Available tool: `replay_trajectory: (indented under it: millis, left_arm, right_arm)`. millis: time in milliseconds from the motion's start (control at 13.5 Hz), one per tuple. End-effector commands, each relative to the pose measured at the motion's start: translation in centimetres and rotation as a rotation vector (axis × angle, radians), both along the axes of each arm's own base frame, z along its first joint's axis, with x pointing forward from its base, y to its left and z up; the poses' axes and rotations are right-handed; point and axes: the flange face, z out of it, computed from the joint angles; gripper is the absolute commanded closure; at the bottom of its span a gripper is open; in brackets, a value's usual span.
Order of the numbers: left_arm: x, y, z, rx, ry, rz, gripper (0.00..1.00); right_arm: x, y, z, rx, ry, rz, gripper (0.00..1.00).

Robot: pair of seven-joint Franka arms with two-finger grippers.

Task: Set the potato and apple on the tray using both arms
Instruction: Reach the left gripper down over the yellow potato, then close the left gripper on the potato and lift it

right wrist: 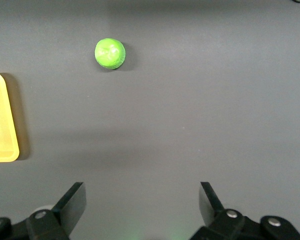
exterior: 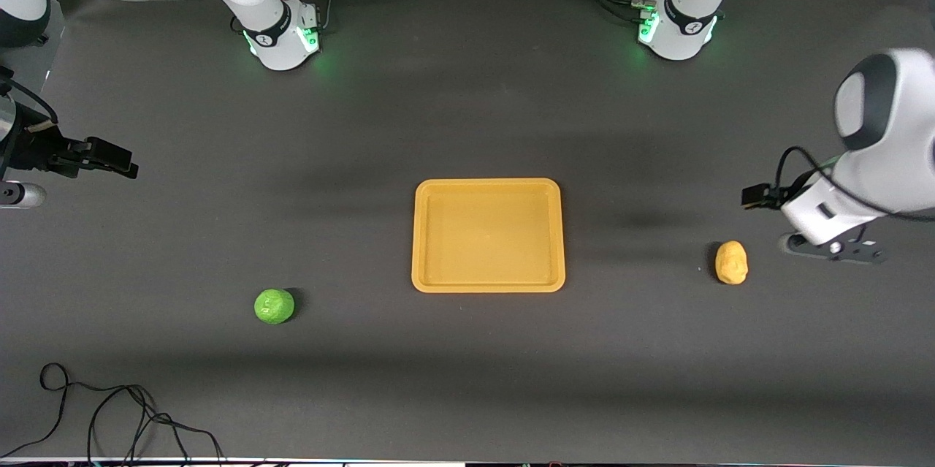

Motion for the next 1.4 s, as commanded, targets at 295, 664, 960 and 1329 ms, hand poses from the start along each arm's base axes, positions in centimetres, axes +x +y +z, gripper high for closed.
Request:
replay_trajectory:
  millis: [295, 664, 960, 1329]
  left_arm:
    - [-3.4, 1.6, -13.5, -0.007, -0.036, -0.127, 0.01]
    - [-3.3, 4.2, -20.9, -0.045, -0.081, -0.059, 0.02]
    - [-2.9, 5.9, -22.0, -0.092, -0.121, 0.012, 0.02]
    - [-1.1, 5.4, -21.8, -0.096, -0.2, 0.009, 0.57]
  right_arm:
    - [0.2, 0.2, 0.2, 0.005, 0.007, 0.036, 0.0]
    - [0.4, 0.3, 0.2, 0.007, 0.005, 0.044, 0.0]
    - [0.7, 0.5, -0.4, 0.006, 0.008, 0.049, 0.0]
    - [0.7, 0.5, -0.4, 0.005, -0.003, 0.049, 0.0]
